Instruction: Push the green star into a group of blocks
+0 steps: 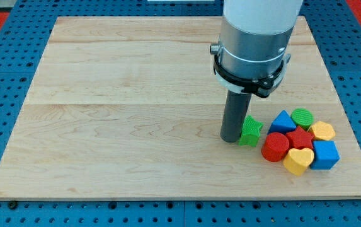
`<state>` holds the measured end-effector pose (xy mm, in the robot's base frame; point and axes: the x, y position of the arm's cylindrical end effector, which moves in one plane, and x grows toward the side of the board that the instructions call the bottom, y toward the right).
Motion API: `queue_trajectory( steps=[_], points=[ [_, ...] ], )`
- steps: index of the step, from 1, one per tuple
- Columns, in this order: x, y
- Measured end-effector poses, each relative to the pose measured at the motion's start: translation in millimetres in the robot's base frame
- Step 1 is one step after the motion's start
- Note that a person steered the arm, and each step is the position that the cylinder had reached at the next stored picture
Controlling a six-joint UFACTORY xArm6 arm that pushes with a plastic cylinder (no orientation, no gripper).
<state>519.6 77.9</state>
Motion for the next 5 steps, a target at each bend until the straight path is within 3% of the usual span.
queue_trajectory(
  steps=[2,5],
  points=[
    [-22,-28],
    [-18,18]
  ],
)
